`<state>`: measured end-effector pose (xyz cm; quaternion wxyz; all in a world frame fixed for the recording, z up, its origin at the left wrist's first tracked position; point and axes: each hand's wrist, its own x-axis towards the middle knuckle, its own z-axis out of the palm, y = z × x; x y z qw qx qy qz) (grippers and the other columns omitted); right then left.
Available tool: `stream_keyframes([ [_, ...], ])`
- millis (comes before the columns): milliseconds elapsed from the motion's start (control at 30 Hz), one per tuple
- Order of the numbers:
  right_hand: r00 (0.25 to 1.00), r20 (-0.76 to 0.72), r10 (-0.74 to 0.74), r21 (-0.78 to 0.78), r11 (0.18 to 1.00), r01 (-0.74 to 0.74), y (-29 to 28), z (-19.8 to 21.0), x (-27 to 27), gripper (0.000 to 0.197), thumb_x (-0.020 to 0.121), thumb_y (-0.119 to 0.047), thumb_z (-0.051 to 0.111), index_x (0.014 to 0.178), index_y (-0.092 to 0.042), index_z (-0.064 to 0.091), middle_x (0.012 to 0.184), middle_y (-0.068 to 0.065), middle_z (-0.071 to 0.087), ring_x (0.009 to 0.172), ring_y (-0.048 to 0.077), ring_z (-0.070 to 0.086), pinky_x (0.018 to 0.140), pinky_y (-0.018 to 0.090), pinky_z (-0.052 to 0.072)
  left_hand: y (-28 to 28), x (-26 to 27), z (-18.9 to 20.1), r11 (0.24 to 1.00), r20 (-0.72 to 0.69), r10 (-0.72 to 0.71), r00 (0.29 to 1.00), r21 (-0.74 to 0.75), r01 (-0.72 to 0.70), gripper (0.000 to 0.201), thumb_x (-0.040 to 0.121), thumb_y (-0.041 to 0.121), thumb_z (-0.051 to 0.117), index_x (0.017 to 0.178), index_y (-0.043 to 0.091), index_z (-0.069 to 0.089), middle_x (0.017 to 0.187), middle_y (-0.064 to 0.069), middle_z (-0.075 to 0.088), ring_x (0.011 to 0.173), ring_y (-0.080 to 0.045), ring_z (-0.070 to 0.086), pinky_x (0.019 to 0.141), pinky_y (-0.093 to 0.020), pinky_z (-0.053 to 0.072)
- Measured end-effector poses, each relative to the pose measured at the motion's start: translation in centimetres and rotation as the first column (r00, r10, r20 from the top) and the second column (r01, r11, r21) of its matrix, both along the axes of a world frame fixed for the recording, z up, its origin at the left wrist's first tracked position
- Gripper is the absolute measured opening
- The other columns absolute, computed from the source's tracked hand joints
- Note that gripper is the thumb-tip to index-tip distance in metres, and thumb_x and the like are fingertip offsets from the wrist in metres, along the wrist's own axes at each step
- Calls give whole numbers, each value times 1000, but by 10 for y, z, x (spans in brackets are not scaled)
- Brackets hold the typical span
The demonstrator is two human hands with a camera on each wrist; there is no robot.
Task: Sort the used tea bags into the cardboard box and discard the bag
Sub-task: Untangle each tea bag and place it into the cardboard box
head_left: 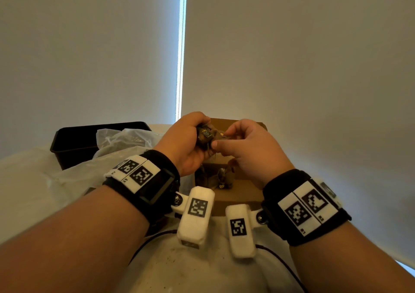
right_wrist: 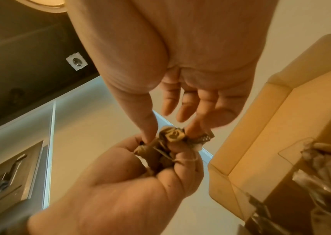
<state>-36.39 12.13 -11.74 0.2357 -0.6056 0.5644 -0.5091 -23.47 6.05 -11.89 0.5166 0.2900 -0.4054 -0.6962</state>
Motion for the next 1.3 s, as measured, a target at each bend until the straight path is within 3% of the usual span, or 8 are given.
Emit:
stream_keyframes([
  [167,997,-68,29,-100,994,-35,2,1,3,8,86,-24,74,92,-27,71,80,-8,70,65,-2,61,56,11,44,1,-4,-1,1000,-29,9,1000,0,-9,12,95,22,52,93,10,53,70,-6,53,58,-16,56,53,-29,51],
  [333,996,-91,17,-83,996,-24,-3,-4,4,25,82,-28,79,104,-30,69,84,-7,70,78,7,68,69,21,54,2,-7,-5,1000,-50,1,999,-24,-3,19,95,29,51,91,10,53,72,-7,55,66,-22,60,60,-33,52],
  [633,979,-156,-134,-106,987,119,-9,-8,2,11,90,-23,69,99,-30,66,80,-9,68,71,3,65,57,14,47,6,-14,-6,998,26,31,999,-54,-29,16,95,26,51,92,11,54,83,-11,61,82,-26,64,79,-41,52],
  [833,986,154,-64,21,998,62,-11,-1,-7,15,94,-17,63,106,-24,69,86,1,71,66,11,62,60,25,55,0,-13,-9,990,19,138,990,-31,-138,26,95,29,51,103,6,60,94,-16,61,89,-29,60,80,-43,51],
  [933,846,533,25,106,990,-96,-12,5,-10,18,98,-11,53,111,-9,66,83,7,61,62,13,53,54,27,51,-4,-9,-7,968,-34,250,968,21,-249,20,96,30,58,91,11,58,69,-6,60,73,-20,60,76,-37,53],
  [1033,684,728,31,150,968,-203,-12,9,-12,15,98,-11,46,101,-4,60,83,9,51,62,17,53,50,28,51,-9,-4,-7,953,-46,302,952,25,-301,23,95,29,61,78,15,55,46,4,53,58,-14,56,74,-36,52],
  [1167,530,845,77,112,943,-315,-8,14,-15,22,92,-11,37,103,-1,53,85,14,53,59,20,53,44,25,45,-16,1,-8,947,62,322,945,-39,-320,17,95,31,60,88,16,58,54,1,58,61,-17,60,75,-38,54],
  [1300,443,880,168,27,916,-401,-3,17,-18,28,89,-8,32,103,-3,56,76,10,59,50,15,49,42,22,36,-20,1,-14,951,182,308,934,-97,-295,15,96,28,60,102,14,61,86,-12,66,81,-27,69,80,-42,57],
])
